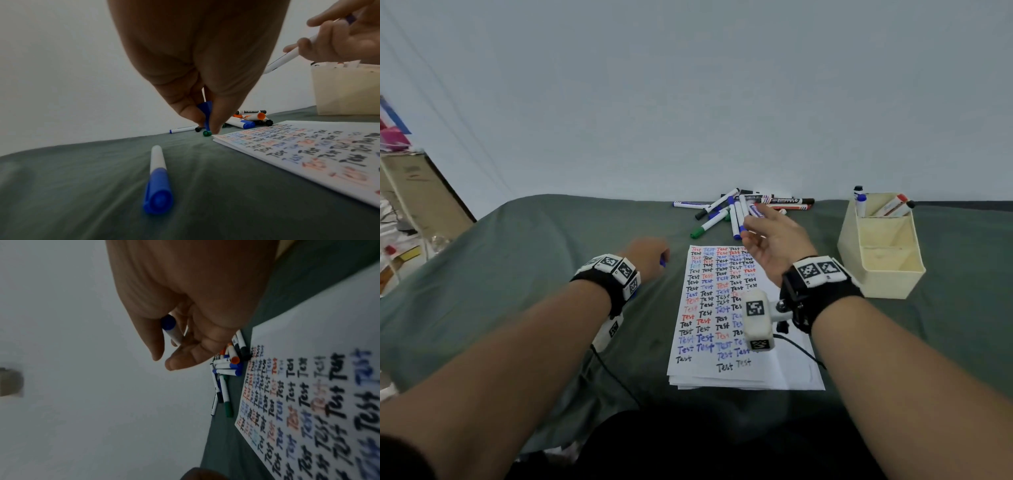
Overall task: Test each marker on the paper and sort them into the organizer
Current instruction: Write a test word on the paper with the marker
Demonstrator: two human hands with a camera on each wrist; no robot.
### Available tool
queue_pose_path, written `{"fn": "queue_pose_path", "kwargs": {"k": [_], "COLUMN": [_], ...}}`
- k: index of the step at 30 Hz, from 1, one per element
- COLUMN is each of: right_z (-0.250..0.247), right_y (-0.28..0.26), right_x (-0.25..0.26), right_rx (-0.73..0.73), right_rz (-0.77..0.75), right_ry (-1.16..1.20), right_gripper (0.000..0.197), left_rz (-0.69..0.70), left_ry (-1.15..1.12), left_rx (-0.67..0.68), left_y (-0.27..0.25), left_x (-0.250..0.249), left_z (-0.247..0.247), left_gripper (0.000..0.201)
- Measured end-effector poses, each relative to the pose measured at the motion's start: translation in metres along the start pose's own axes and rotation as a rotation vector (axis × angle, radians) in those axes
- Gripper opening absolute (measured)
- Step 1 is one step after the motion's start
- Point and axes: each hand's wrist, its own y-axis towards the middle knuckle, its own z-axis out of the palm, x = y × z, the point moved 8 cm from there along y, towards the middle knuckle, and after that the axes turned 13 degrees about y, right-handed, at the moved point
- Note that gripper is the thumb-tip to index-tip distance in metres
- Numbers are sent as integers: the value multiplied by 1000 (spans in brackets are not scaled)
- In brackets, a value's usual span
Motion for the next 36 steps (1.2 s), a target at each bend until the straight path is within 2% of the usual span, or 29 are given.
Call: {"fn": "queue_pose_path", "kwargs": {"k": [3, 8, 15, 19, 22, 25, 27, 30, 33, 36], "right_z": [-5, -35, -82, -100, -105, -106, -107, -109, -110, -108], "right_y": [2, 17, 40, 49, 56, 62, 65, 69, 74, 77], "right_x": [-9, -11, -8, -5, -1, 4, 5, 7, 10, 9], "right_rx": [9, -99, -213, -273, -270, -228, -203, -199, -177, -130], "right_rz": [-4, -4, -23, -45, -66, -97, -120, -163, -209, -236], "right_ry": [34, 11, -32, 20, 38, -26, -114, -218, -282, -378], "right_gripper": [41, 15, 24, 27, 24, 11, 11, 16, 14, 12], "left_rz": [-6, -51, -63, -54, 18, 150, 212, 198, 160, 148], "left_ry": [22, 4, 3, -25, -7, -8, 14, 20, 71, 103], "left_rx": [28, 78, 125, 138, 44, 1, 56, 219, 335, 392], "left_y": [9, 18, 25, 27, 32, 33, 31, 30, 27, 24], "left_x": [-4, -5, -4, -5, -24, -60, -85, -105, -109, -110], "left_z": [10, 28, 37, 35, 21, 17, 25, 47, 65, 73], "left_gripper": [27, 34, 37, 41, 47, 67, 84, 104, 111, 112]}}
